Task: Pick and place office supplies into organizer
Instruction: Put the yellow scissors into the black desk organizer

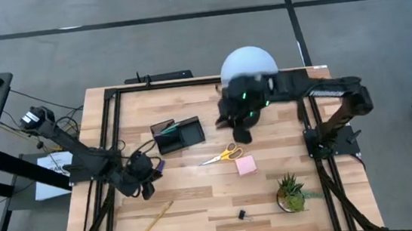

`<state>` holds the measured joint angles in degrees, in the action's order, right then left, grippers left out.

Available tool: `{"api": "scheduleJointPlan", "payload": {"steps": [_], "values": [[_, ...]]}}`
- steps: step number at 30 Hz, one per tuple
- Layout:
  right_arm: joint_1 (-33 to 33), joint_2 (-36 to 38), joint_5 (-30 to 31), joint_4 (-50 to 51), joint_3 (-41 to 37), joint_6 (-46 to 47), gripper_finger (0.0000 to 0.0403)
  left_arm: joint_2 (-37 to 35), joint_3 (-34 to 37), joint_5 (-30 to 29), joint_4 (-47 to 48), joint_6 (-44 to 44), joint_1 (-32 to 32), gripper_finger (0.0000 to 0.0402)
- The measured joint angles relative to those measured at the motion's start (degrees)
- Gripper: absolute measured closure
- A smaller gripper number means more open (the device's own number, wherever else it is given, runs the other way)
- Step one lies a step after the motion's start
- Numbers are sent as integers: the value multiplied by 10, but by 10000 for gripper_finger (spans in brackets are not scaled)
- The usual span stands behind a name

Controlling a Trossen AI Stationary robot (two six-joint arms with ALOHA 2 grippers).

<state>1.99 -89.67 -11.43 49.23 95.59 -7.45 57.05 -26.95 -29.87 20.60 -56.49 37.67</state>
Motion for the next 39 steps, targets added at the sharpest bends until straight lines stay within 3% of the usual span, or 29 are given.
{"api": "scheduleJointPlan", "payload": {"steps": [8, 14, 17, 20, 25, 32, 39], "values": [[-10, 77, -5, -183, -323, 59, 337, 71, 2, 7, -50, -6, 21, 356], [-20, 111, -80, -253, -443, 57, 337, 89, 2, -4, -63, -29, 22, 356], [-24, 117, -79, -276, -485, 48, 337, 88, 2, -23, -83, -30, 22, 356], [-21, 117, -78, -344, -523, 51, 337, 88, 2, -40, -90, -30, 22, 356], [-16, 93, -46, -366, -547, 104, 337, 88, 2, -42, -100, -30, 20, 356], [-24, 8, -41, -372, -546, 13, 336, 88, 2, -45, -99, -28, 20, 356], [-46, -43, 26, -344, -520, -51, 313, 88, 2, -50, -103, -29, 20, 356]]}}
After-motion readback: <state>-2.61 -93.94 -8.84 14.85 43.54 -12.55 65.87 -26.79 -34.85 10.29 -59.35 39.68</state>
